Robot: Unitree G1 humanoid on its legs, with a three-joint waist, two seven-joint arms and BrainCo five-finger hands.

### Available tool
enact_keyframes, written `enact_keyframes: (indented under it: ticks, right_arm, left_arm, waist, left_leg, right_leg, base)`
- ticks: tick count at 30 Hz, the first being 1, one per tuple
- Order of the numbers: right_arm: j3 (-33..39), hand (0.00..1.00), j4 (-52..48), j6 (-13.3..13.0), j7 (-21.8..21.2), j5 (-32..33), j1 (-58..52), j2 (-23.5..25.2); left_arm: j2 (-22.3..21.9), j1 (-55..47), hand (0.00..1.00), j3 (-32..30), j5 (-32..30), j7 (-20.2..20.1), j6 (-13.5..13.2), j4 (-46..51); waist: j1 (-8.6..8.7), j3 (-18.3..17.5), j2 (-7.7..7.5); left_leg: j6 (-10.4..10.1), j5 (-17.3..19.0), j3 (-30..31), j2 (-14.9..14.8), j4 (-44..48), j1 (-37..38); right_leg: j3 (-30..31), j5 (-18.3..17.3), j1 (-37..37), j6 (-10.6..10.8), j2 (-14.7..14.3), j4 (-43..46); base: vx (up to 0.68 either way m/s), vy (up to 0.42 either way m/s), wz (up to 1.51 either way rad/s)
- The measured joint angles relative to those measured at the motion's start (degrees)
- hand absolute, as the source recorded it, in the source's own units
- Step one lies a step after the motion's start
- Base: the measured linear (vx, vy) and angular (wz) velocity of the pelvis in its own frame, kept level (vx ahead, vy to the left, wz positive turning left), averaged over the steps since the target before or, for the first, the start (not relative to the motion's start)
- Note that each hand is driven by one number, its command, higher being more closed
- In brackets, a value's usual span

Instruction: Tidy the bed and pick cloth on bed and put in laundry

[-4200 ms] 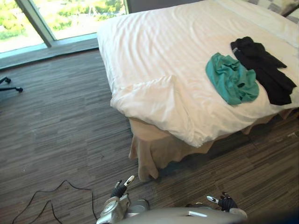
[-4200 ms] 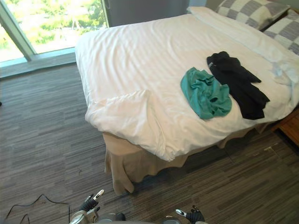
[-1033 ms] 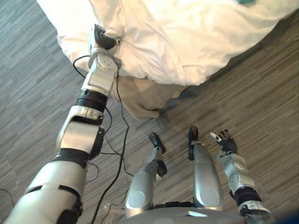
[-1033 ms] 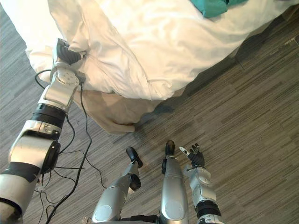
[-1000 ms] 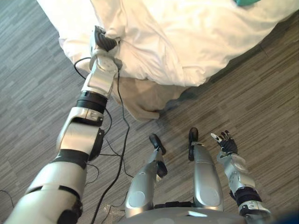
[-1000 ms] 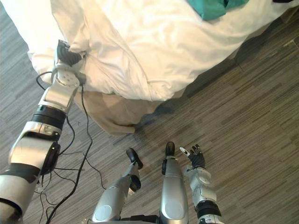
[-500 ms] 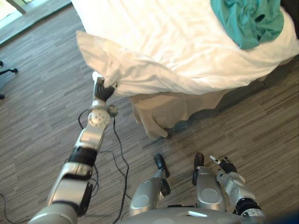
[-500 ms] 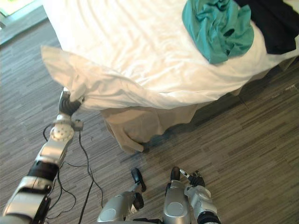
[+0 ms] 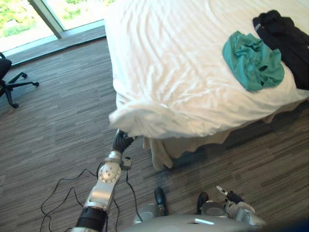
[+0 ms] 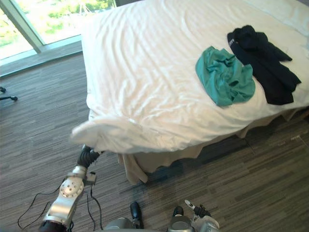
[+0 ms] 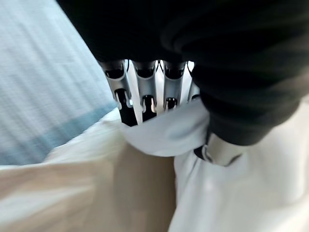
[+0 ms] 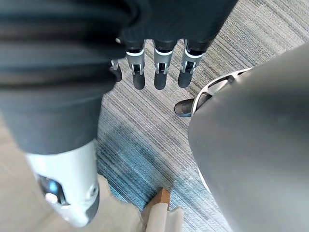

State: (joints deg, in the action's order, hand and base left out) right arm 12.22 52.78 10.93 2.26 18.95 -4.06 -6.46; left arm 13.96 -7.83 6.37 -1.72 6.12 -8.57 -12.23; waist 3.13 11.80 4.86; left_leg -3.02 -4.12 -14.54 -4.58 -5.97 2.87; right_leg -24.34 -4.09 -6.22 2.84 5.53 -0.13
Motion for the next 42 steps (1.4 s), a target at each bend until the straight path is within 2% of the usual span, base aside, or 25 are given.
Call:
enact_keyframes:
  ticks: [3, 6, 9, 11, 14, 17, 20, 22, 23, 24, 26, 28, 29, 30, 32, 34, 35, 36, 38, 39, 41, 42]
  right_arm:
    - [0.76, 0.0, 1.58, -0.06, -1.01, -0.01, -0.24, 1.03]
    - [0.85, 0.0, 2.7, -0.16, -2.03, -0.04, -0.22, 1.43]
    - [1.8, 0.0, 3.64, -0.2, -2.13, -0.04, -0.17, 1.8]
    - [3.44, 0.0, 4.98, -0.2, -2.21, -0.01, -0.13, 1.99]
    - [5.52, 0.0, 6.19, -0.21, -2.34, -0.03, -0.32, 1.98]
    - [5.8, 0.0, 6.82, -0.11, -1.9, 0.2, -0.25, 1.92]
    - [7.45, 0.0, 6.82, -0.11, 1.14, 4.8, -0.16, 1.99]
    - [8.64, 0.0, 6.81, -0.29, 1.3, 4.28, -0.19, 1.93]
    - [9.56, 1.0, 6.83, -1.32, 1.46, 1.83, -0.32, 2.02]
    - [9.94, 1.0, 6.72, -2.08, 1.86, 0.66, -0.25, 2.0]
    - [12.24, 1.0, 2.76, -5.32, 5.05, -1.33, 0.03, 1.63]
    - [13.02, 1.0, -0.01, -7.78, 5.84, -3.2, 1.62, 0.07]
    - [13.03, 1.0, -1.87, -10.26, 5.67, -5.2, 3.67, -1.84]
    - [12.89, 1.0, -2.8, -11.37, 5.55, -5.99, 4.82, -2.81]
    - [10.85, 1.0, -6.67, -15.49, 4.16, -9.86, 10.7, -7.1]
    - [8.11, 1.0, -10.44, -18.11, 2.66, -11.4, 15.2, -9.57]
    - [6.5, 1.0, -14.82, -19.8, 1.01, -11.45, 17.51, -10.96]
    - [5.76, 1.0, -17.84, -20.29, -0.11, -11.42, 18.19, -11.36]
    - [2.62, 1.0, -34.41, -21.42, -7.82, -11.53, 19.15, -12.54]
    - [1.7, 1.0, -38.82, -21.45, -10.06, -11.67, 19.3, -12.58]
    - [-2.94, 1.0, -52.71, -21.6, -19.0, -11.03, 19.16, -12.6]
    - [-4.33, 1.0, -55.05, -21.64, -20.97, -10.63, 19.1, -12.59]
  left_arm:
    - [-0.66, -3.23, 0.0, 2.03, -0.29, 0.94, 2.04, -9.9]
    - [-2.15, -4.53, 0.0, 0.62, -2.36, 4.39, 2.73, -20.45]
    - [-3.07, -4.98, 0.0, -4.05, -1.32, 7.26, 3.26, -29.33]
    - [-4.32, -4.5, 0.0, -10.68, 2.93, 8.16, 3.67, -35.05]
    - [-5.52, -4.74, 0.0, -16.32, 7.01, 8.08, 4.36, -39.02]
    - [-6.96, -5.43, 0.0, -19.13, 7.21, 7.94, 4.56, -39.22]
    - [-8.54, -5.6, 0.0, -22.78, 6.56, 7.13, 4.38, -40.96]
    - [-8.73, -5.73, 0.0, -23.48, 6.56, 5.64, 4.33, -40.96]
    - [-8.75, -5.84, 0.0, -23.94, 6.56, 4.03, 4.24, -40.95]
    - [-8.74, -5.8, 0.0, -24.03, 6.51, 3.14, 4.18, -40.91]
    - [-8.76, -5.75, 0.0, -23.45, 5.34, -0.08, 3.34, -40.72]
    - [-8.74, -5.76, 0.0, -21.92, 5.45, -1.58, 3.06, -40.0]
    - [-8.69, -5.77, 0.0, -20.38, 5.46, -2.5, 3.04, -39.46]
    - [-8.68, -5.65, 0.0, -19.7, 5.48, -2.77, 3.04, -39.23]
    - [-8.57, -4.7, 0.0, -17.28, 5.67, -3.39, 2.94, -38.25]
    - [-8.38, -4.4, 0.0, -15.41, 5.8, -3.33, 2.95, -38.26]
    - [-8.39, -4.31, 0.0, -14.62, 7.0, -3.34, 2.86, -38.24]
    - [-8.32, -4.32, 0.0, -14.13, 7.37, -3.32, 2.85, -38.2]
    - [-8.25, -5.7, 0.0, -13.57, 7.33, -3.31, 2.48, -36.75]
    - [-8.24, -6.42, 0.0, -13.56, 7.32, -3.29, 2.3, -36.08]
    - [-8.24, -8.4, 0.0, -13.54, 7.23, -3.24, 1.13, -35.82]
    - [-8.2, -8.75, 0.0, -13.54, 7.25, -3.23, 0.76, -35.82]
  waist:
    - [-0.7, -1.68, -1.26]
    - [-1.08, -2.18, -2.26]
    - [-1.28, -2.5, -2.86]
    - [-1.85, -2.65, -3.13]
    - [-2.4, -2.73, -3.32]
    - [-2.6, -2.78, -3.49]
    - [-2.68, -2.81, -3.5]
    - [-2.74, -2.81, -3.72]
    - [-2.75, -2.82, -3.86]
    - [-2.78, -2.85, -3.96]
    - [-2.83, -2.9, -4.08]
    - [-2.84, -2.92, -4.24]
    - [-2.93, -3.06, -4.41]
    - [-2.95, -3.31, -4.56]
    - [-3.48, -3.61, -4.51]
    - [-3.85, -3.65, -5.01]
    - [-4.01, -3.73, -5.39]
    - [-4.12, -3.82, -5.57]
    - [-4.33, -3.97, -5.84]
    - [-4.31, -3.99, -5.89]
    - [-4.31, -4.25, -6.34]
    - [-4.33, -4.25, -6.46]
  left_leg:
    - [-0.23, 0.63, 0.41, 0.28, -0.02, 0.71]
    - [-0.35, 1.09, 0.65, 0.52, -0.04, 1.78]
    - [-0.53, 1.25, 0.66, 0.7, -0.06, 2.52]
    - [-0.54, 1.26, 0.65, 0.77, -0.08, 3.3]
    - [-0.54, 1.26, 0.84, 0.87, -0.1, 4.4]
    - [-0.54, 1.26, 0.95, 0.9, -0.11, 5.11]
    - [-0.27, 1.44, 0.93, 0.92, -0.11, 5.15]
    - [-0.35, 1.56, 0.93, 0.99, -0.11, 5.23]
    - [-0.32, 1.59, 0.93, 1.04, -0.11, 5.21]
    - [-0.27, 1.62, 0.92, 1.08, -0.11, 5.18]
    - [0.03, 1.84, 0.85, 1.31, -0.11, 5.04]
    - [0.25, 2.04, 0.85, 1.53, -0.1, 4.95]
    - [0.44, 2.19, 0.79, 1.73, -0.1, 4.62]
    - [0.48, 2.22, 0.8, 1.83, -0.1, 4.25]
    - [0.88, 2.33, 0.8, 2.27, -0.08, 4.01]
    - [1.24, 2.12, 0.76, 2.56, -0.05, 4.04]
    - [1.26, 2.17, 0.76, 2.73, 0.01, 3.95]
    - [1.27, 2.17, 0.75, 2.8, 0.2, 3.87]
    - [1.29, 2.14, 0.87, 2.95, 0.31, 3.68]
    - [1.29, 2.14, 0.87, 2.95, 0.31, 3.71]
    - [1.29, 2.14, 0.87, 2.78, 0.33, 4.01]
    - [1.29, 2.14, 0.88, 2.72, 0.33, 4.2]
  right_leg:
    - [-0.2, -0.52, -0.92, 0.28, 0.01, -0.59]
    - [-0.54, -0.63, -2.57, 0.45, 0.04, -1.47]
    - [-1.03, -0.72, -4.04, 0.6, 0.2, -1.85]
    - [-1.1, -0.72, -4.78, 0.61, 0.28, -1.85]
    - [-1.41, -0.74, -6.04, 0.63, 0.38, -1.85]
    - [-1.58, -0.77, -6.4, 0.68, 0.46, -1.63]
    - [-1.56, -1.2, -6.28, 1.31, 0.66, -1.28]
    - [-1.54, -1.24, -6.26, 1.38, 0.8, -1.15]
    - [-1.52, -1.24, -6.2, 1.41, 0.88, -1.06]
    - [-1.52, -1.24, -6.17, 1.43, 0.92, -1.04]
    - [-1.5, -1.34, -6.09, 1.6, 1.18, -0.99]
    - [-1.5, -1.43, -5.91, 1.65, 1.42, -0.97]
    - [-1.42, -1.45, -5.51, 1.72, 1.64, -0.94]
    - [-1.36, -1.43, -5.11, 1.77, 1.75, -0.88]
    - [-0.95, -0.9, -4.42, 2.22, 2.19, -0.43]
    - [-0.82, -0.68, -4.44, 2.3, 2.49, -0.32]
    - [-0.82, -0.69, -4.45, 2.31, 2.62, -0.4]
    - [-0.81, -0.68, -4.45, 2.31, 2.66, -0.42]
    - [-0.81, -0.67, -4.54, 2.3, 2.62, -0.38]
    - [-0.81, -0.66, -4.57, 2.29, 2.62, -0.37]
    - [-0.81, -0.61, -4.95, 2.22, 2.73, -0.36]
    - [-0.81, -0.6, -5.27, 2.2, 2.68, -0.36]
  base:
    - [0.1, -0.01, 0.09]
    - [0.05, -0.003, 0.07]
    - [0.02, 0.005, 0.07]
    - [0.0, 0.0, 0.0]
    - [-0.03, 0.004, 0.03]
    - [-0.07, 0.014, 0.05]
    - [-0.06, 0.021, 0.01]
    - [-0.03, 0.016, 0.0]
    - [0.0, 0.0, 0.0]
    - [0.0, 0.0, 0.0]
    - [0.0, 0.024, -0.05]
    - [0.02, 0.036, -0.06]
    - [0.04, 0.044, -0.06]
    - [0.06, 0.047, -0.04]
    - [0.11, 0.049, -0.03]
    - [0.11, 0.034, -0.01]
    - [0.09, 0.019, 0.04]
    - [0.13, 0.017, 0.07]
    - [0.15, 0.002, 0.09]
    - [0.12, 0.003, 0.08]
    - [0.08, -0.003, 0.03]
    - [0.07, -0.024, 0.04]
